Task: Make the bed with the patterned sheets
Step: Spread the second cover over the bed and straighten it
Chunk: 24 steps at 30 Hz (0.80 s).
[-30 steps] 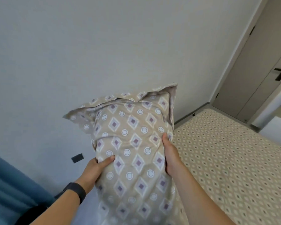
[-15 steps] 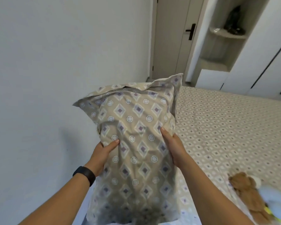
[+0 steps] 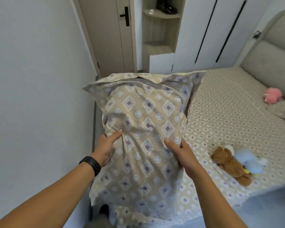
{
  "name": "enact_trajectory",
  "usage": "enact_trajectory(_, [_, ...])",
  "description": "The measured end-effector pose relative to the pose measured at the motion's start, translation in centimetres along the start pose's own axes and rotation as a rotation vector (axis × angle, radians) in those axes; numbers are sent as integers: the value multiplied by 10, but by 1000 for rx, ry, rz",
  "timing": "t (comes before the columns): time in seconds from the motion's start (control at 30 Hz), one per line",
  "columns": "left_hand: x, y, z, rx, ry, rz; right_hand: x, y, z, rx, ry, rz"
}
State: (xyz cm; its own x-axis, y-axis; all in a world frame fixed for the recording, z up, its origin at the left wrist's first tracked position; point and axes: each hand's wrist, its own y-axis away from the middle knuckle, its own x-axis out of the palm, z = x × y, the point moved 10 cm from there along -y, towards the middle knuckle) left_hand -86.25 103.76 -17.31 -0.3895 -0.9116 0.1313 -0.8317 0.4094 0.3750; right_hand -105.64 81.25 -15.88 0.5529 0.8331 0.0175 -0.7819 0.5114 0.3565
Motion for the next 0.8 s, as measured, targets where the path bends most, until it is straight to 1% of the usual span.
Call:
enact_trajectory(0.07, [31,-35,0,-26,-42,120,-12,-7,-12,25,-26,-100])
enact_trajectory(0.17, [69,-92,8,-84,-99,290,-23,-21,-29,50,-66,-325])
enact_trajectory(0.2, [74,-105,10,-101,-108,322,-22,-23,-32,55,-76,-369])
enact_trajectory(0.27, [83,-136,17,-177,-135,439,-17,-28,-41,90,-120,-535])
enact_trajectory(0.33, [83,-156,16,-221,-186,500,-5,-24,-43,113,-141,-659])
enact_trajectory(0.43, [98,-164,14,-296,-228,612,9,0,-37,132,-144,-822])
enact_trajectory(0.47, [100,-162,17,-310,-244,625,11,3,-38,141,-135,-831])
enact_trajectory(0.57, [130,-148,12,-365,-282,760,8,29,-30,132,-104,-961])
enact_trajectory(0.63, [149,-138,9,-359,-282,826,3,41,-27,120,-91,-1026])
enact_trajectory(0.7, [155,-132,6,-347,-280,841,0,45,-23,94,-95,-1049])
enact_trajectory(0.8, [152,-144,3,-327,-255,816,2,37,-7,30,-104,-1068])
